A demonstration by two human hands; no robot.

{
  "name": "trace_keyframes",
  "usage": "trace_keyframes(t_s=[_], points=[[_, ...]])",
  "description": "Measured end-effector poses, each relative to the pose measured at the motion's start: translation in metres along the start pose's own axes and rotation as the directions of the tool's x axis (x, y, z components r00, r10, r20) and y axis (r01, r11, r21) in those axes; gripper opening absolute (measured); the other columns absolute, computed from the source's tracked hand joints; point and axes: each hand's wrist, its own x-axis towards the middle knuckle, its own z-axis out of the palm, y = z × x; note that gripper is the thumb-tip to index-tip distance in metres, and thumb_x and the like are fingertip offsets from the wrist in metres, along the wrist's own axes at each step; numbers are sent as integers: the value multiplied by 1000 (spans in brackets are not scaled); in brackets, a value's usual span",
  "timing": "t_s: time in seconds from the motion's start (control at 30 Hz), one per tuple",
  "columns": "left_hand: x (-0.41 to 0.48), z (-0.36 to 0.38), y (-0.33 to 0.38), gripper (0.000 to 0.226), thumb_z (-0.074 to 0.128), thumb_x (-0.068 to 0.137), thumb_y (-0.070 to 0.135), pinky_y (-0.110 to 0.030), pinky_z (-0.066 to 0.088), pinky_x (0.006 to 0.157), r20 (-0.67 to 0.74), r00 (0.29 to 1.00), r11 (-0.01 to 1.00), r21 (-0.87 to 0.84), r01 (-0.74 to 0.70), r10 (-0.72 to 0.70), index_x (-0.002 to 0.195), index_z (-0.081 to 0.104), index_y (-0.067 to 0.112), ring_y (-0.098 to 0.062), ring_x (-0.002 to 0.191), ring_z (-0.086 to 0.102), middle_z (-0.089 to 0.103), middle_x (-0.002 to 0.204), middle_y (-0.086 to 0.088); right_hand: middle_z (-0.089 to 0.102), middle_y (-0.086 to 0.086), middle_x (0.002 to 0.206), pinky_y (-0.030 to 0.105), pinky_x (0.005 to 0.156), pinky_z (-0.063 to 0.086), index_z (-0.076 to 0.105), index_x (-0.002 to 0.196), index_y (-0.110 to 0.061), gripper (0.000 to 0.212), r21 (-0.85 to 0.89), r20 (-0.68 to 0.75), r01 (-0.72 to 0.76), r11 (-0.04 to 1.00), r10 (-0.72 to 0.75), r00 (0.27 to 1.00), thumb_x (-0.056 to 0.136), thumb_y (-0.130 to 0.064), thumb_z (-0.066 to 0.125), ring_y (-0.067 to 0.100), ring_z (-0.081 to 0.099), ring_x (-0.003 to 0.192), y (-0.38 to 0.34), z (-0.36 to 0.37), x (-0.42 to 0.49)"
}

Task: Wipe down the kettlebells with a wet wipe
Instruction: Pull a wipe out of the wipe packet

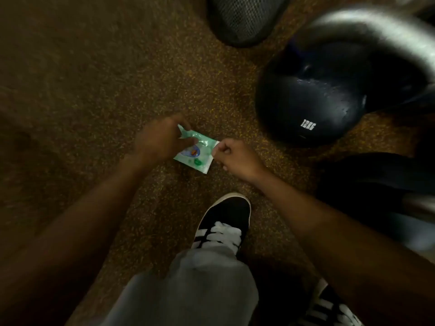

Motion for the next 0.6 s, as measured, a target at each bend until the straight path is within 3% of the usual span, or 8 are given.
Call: trace_keyframes(t_s=[0.1, 0.13, 0.2, 0.27, 0.3, 0.37, 0.43, 0.6], points=[[-12, 13, -2, 66, 82, 69, 67, -42, 56, 82, -43, 991, 991, 52, 126, -123, 115, 61, 24, -28, 99, 67, 70, 111, -6, 65, -6, 84, 42, 79, 57, 62, 84, -30, 13, -14, -35, 6, 1000, -6, 999, 96, -27, 66, 17, 63, 79, -5, 6, 3], [-19, 19, -1, 67, 82, 68, 67, -43, 56, 83, -48, 987, 985, 67, 157, -153, 114, 61, 23, -29, 101, 67, 71, 112, -7, 67, -5, 86, 44, 81, 59, 64, 85, -30, 11, -17, -46, 2, 1000, -3, 999, 95, -25, 67, 17, 65, 81, -8, 10, 2], [-24, 28, -1, 49, 78, 80, 57, -42, 55, 83, -93, 981, 982, 64, 180, -173, 111, 64, 22, -31, 101, 67, 72, 111, -8, 74, 0, 97, 40, 85, 58, 72, 94, -27, 7, -49, -72, 35, 998, -38, 997, 93, -21, 68, 18, 69, 88, -13, 16, 4], [-24, 32, -9, 22, 72, 90, 42, -39, 53, 80, -139, 966, 973, -107, 203, -217, 102, 69, 24, -28, 95, 69, 74, 106, -8, 75, 2, 111, 31, 87, 54, 76, 110, -20, 19, -173, -90, 92, 981, -109, 990, 93, -19, 68, 18, 70, 98, -20, 21, 4], [-24, 33, -13, 13, 71, 90, 39, -40, 55, 77, -118, 959, 926, -315, 209, -257, 93, 67, 27, -26, 88, 69, 75, 101, -8, 75, 2, 114, 32, 89, 54, 75, 115, -21, 23, -235, -91, 124, 964, -149, 985, 94, -20, 67, 19, 70, 101, -23, 23, 5], [-24, 34, -20, 17, 72, 91, 30, -43, 59, 69, -11, 946, 729, -641, 242, -324, 82, 58, 27, -22, 77, 70, 75, 91, -9, 74, 3, 120, 35, 90, 54, 72, 123, -23, 28, -334, -68, 202, 920, -237, 969, 96, -24, 64, 22, 69, 106, -32, 28, 8], [-24, 32, -23, 20, 68, 97, 22, -40, 56, 64, 41, 945, 658, -708, 256, -324, 84, 53, 25, -21, 77, 70, 73, 85, -6, 71, 5, 124, 34, 87, 52, 70, 127, -23, 30, -454, -44, 248, 856, -299, 953, 100, -26, 59, 24, 67, 110, -38, 33, 12], [-21, 28, -20, 10, 62, 101, 27, -44, 59, 71, 44, 952, 687, -683, 249, -302, 95, 57, 22, -24, 86, 75, 76, 100, -9, 70, 7, 118, 34, 78, 50, 72, 122, -23, 28, -635, -60, 256, 729, -376, 925, 102, -26, 53, 26, 67, 103, -38, 37, 23]])
